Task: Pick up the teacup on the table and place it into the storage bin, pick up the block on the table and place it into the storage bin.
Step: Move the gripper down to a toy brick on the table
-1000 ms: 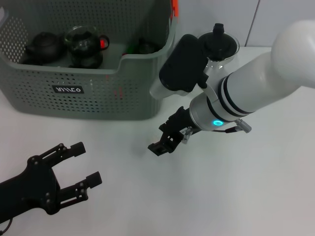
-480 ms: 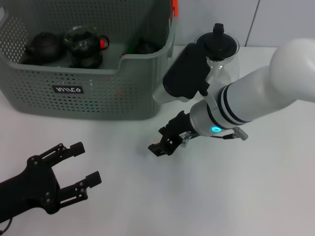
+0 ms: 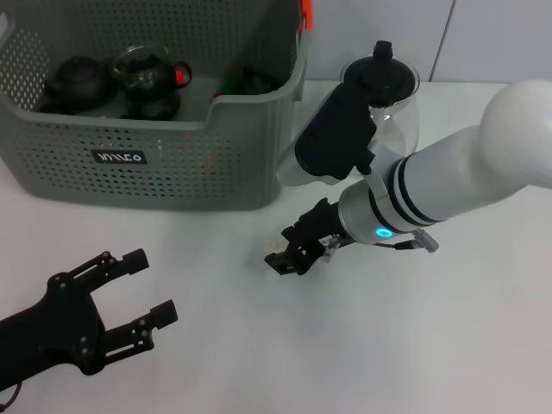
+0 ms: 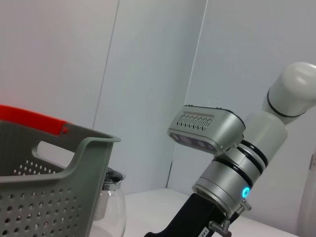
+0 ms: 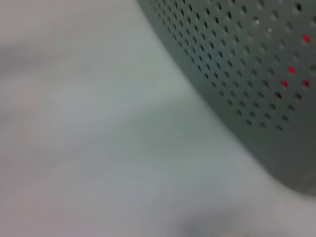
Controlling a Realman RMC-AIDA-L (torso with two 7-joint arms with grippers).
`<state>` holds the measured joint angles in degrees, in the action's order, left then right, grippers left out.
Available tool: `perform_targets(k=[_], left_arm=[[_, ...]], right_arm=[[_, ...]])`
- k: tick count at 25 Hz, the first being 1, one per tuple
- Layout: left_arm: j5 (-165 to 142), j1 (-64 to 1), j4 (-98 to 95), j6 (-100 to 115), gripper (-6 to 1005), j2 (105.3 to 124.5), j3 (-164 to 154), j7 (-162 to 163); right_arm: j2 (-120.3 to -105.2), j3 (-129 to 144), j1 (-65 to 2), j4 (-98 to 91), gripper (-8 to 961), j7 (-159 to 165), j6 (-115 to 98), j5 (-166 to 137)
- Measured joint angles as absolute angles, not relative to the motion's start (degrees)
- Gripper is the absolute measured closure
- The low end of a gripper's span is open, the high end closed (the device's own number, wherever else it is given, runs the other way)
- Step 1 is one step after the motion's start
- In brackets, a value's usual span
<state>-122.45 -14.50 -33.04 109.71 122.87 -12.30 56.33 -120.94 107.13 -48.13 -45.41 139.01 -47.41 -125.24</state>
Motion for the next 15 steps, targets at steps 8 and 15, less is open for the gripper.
perform_targets(k=[8,15], left_arm=[[-122.6,-14.44,-32.81,109.2,174,122.93,-12.3,56.34],[-122.63,-14.49,-32.78,109.15,174,122.96,-12.3,56.33]], right_arm=[[-120.94,107.22,-47.75,-44.99,459,138.97,-46.71,-125.23],[-120.94,107.23,-47.56,-44.57,463,139.16,-46.08,-125.09]])
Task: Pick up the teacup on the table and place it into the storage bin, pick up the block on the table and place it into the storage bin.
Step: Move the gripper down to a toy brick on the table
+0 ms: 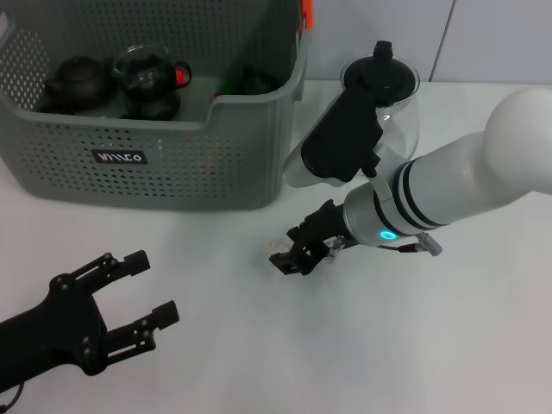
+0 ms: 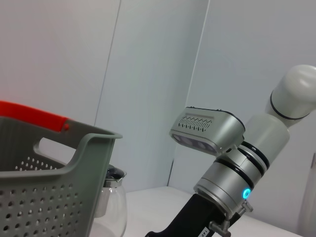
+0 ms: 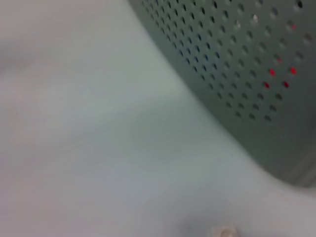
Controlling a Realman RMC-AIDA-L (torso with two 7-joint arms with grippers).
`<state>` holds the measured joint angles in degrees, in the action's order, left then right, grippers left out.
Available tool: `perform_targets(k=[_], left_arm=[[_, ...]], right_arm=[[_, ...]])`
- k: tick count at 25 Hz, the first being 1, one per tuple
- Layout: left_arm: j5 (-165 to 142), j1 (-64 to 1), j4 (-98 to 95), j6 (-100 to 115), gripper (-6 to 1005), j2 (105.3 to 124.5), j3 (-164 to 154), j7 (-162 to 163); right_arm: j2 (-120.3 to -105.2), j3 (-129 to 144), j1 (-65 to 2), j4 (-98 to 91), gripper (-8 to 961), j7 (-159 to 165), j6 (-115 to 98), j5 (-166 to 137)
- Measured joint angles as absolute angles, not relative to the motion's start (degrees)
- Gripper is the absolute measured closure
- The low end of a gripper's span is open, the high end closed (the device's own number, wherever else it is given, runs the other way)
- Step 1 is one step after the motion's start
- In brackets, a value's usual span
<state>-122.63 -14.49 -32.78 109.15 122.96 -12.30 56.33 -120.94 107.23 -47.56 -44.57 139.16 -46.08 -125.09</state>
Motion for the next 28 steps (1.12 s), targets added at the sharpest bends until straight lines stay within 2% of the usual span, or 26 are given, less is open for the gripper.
perform_targets(k=[10,20,28], left_arm=[[-122.67,-14.53,-32.69,109.04,174,122.96,-12.3,56.33],[-122.85,-14.57,-32.54,108.27,174,122.96,-12.31,56.33],[-122.76,-14.59,-32.51,108.27,174,122.96,-12.3,56.34]], right_arm=[[-120.94,107.29,-47.97,-43.26,468,139.03,-45.83,-123.69],[-121.01,107.5,-48.16,-43.06,590,138.99,-46.28,-122.78],[-120.85,107.47,-48.17,-43.06,594,138.35,-46.6,-121.29]])
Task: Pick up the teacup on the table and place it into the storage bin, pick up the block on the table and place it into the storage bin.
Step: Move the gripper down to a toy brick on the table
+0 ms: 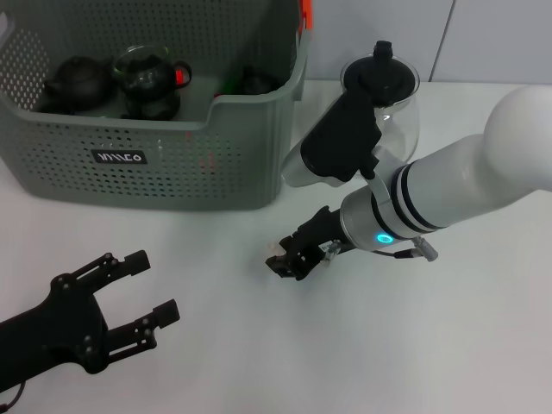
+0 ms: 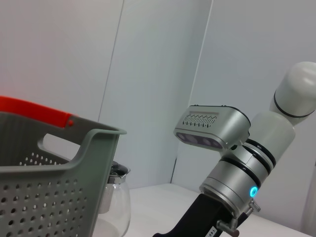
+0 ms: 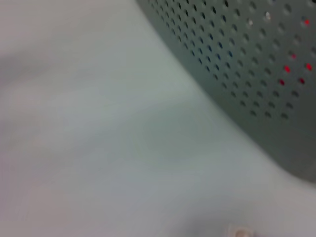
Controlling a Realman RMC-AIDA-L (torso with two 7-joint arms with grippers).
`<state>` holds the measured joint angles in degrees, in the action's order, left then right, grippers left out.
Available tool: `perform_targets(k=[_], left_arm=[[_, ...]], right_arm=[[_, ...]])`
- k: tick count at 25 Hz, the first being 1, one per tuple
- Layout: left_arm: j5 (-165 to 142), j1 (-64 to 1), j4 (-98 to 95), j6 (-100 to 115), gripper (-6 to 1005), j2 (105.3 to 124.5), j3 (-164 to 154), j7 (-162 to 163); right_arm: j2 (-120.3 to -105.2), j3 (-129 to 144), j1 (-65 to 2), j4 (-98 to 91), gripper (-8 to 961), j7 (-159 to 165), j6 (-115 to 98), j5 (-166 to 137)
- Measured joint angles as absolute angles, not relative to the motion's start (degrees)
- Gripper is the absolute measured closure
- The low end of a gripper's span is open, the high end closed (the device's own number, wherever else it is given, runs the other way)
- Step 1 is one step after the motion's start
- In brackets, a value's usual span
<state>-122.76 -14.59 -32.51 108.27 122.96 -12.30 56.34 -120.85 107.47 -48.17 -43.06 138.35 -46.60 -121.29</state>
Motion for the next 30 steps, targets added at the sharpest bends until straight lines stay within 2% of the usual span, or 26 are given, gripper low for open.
perform_targets(k=[23,28,30], left_arm=[[-122.64,-14.73,-32.52,108.28,174,122.96,-12.3,56.35],[-122.56,-14.63,-32.52,108.28,174,122.96,-12.3,56.34],[-122.59,-14.53,-32.52,108.28,175,122.96,-12.3,56.34]], right_arm=[[-121.01,107.74,-48.36,-42.28,620,138.51,-45.08,-121.27],[-120.74,107.11,-48.02,-42.56,782,138.91,-45.54,-121.27],[-120.59,106.38,-47.86,-42.89,817,139.0,-45.95,-121.26]])
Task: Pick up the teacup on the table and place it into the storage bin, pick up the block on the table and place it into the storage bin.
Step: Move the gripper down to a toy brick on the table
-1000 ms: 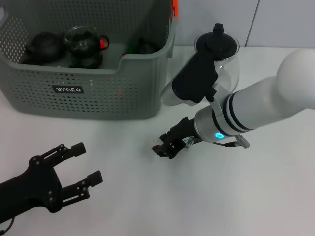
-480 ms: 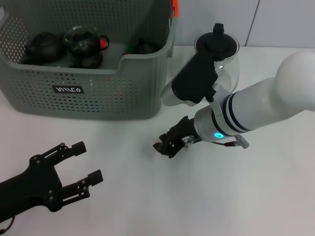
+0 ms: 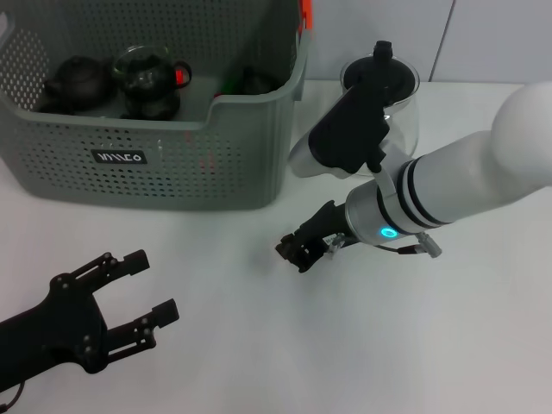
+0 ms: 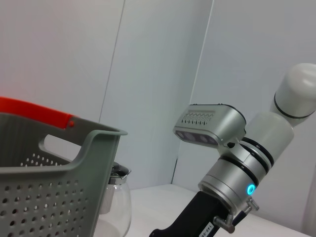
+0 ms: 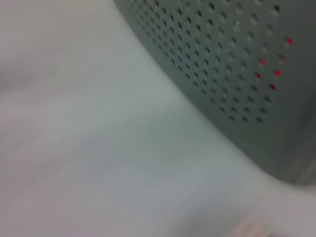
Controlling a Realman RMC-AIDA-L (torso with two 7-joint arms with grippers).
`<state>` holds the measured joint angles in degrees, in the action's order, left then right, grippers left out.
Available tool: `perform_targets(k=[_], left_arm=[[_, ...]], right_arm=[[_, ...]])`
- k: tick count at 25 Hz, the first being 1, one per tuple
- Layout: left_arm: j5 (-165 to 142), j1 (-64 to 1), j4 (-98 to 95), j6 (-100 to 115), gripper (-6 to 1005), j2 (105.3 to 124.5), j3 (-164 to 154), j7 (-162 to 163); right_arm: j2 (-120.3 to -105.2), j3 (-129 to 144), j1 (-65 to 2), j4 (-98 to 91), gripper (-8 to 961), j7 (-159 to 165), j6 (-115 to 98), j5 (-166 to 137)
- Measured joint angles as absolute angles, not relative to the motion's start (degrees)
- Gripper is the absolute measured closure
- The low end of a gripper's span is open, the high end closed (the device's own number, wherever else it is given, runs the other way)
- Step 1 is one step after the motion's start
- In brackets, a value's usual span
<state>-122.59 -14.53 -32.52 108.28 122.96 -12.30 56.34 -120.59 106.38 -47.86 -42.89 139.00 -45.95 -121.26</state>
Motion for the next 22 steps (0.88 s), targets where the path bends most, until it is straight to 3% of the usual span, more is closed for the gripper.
perform_targets(k=[6,22], left_arm=[[-122.6,-14.41,-32.52,108.28,175,122.96,-12.3,56.34],[-122.55,-14.35,-32.52,108.28,175,122.96,-12.31,56.33]], right_arm=[[-120.5,105.58,-47.81,-42.57,921,139.04,-47.36,-121.65],[-120.28,95.98,-44.28,-48.97,949,130.5,-52.44,-116.65]])
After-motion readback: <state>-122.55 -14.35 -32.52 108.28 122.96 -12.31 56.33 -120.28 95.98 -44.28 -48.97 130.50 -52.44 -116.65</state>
